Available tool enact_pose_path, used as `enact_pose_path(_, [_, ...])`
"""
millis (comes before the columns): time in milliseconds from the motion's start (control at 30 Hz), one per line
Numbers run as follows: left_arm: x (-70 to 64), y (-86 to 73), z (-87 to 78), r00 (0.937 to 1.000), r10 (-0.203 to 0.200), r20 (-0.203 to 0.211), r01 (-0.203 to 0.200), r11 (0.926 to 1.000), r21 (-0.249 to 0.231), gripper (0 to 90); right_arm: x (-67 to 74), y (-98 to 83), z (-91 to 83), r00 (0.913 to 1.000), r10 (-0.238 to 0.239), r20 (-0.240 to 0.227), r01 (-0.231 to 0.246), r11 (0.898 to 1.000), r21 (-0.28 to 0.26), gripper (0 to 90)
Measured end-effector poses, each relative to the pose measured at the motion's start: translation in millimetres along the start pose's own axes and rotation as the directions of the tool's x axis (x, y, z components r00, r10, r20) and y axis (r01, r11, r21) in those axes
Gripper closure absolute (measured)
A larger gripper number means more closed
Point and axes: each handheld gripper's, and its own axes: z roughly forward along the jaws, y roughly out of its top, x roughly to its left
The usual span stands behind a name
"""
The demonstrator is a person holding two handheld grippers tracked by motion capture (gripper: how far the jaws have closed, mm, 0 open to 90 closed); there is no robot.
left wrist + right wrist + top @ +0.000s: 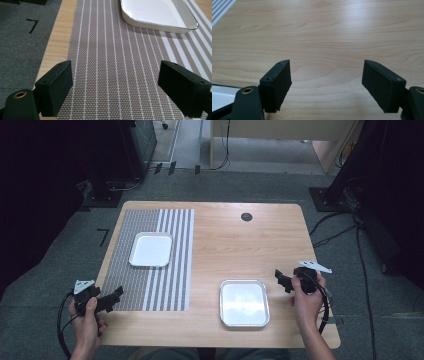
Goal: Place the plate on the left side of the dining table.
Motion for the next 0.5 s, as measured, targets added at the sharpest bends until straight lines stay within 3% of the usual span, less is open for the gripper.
enact_pose_path(233, [5.7,-3.2,-0.1,0.9996,0.015,-0.024,-0.015,0.9999,0.002,12.3,-19.6,-8.9,-9.6,0.9993,0.015,0.035,-0.015,1.0,0.007,24.1])
enact_pose_path(500, [12.2,-7.6,-1.7,0.9992,0.022,-0.035,-0.022,0.9997,0.01,12.1,-32.9,-21.3,-16.5,0.9979,0.013,0.064,-0.014,1.0,0.016,24.0])
